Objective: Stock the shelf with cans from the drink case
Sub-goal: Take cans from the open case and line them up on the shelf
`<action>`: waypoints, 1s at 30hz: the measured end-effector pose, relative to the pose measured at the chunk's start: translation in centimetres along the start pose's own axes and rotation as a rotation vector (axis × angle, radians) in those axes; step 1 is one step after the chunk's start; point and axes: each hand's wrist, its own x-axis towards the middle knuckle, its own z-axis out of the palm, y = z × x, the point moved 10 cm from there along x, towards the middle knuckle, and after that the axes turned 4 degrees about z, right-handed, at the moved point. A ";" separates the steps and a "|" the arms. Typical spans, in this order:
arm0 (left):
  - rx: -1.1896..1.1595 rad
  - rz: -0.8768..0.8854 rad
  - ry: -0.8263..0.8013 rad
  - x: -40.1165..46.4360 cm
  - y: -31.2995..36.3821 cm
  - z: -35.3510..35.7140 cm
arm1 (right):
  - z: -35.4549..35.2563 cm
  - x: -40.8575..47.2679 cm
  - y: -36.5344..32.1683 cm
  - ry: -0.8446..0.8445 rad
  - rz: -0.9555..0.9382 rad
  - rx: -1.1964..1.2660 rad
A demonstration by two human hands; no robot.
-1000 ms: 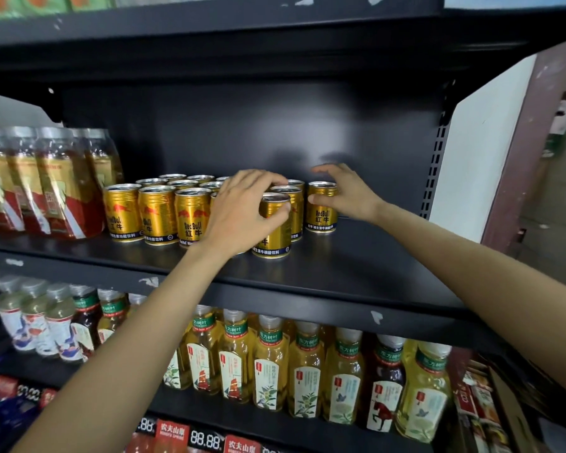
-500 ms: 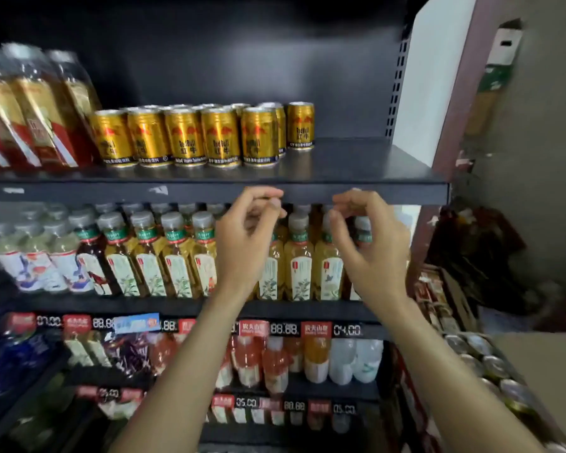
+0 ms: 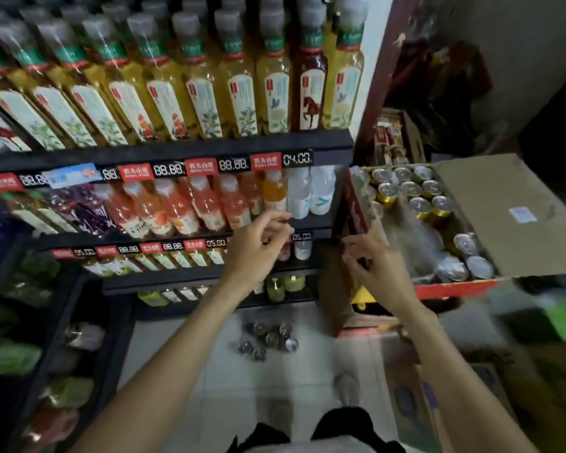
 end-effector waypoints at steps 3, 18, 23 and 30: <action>0.019 -0.088 -0.072 -0.2 -2.3 5.3 | -0.6 -1.5 6.4 -0.078 0.142 -0.030; 0.228 -0.130 -0.106 9.0 -4.1 28.6 | -9.9 9.5 27.3 -0.130 0.181 -0.164; 0.446 -0.050 -0.186 13.7 -4.9 32.8 | -8.5 15.3 31.3 -0.157 0.153 -0.254; 0.898 0.000 -0.276 18.7 -8.6 35.5 | -4.6 20.3 34.6 -0.314 0.114 -0.630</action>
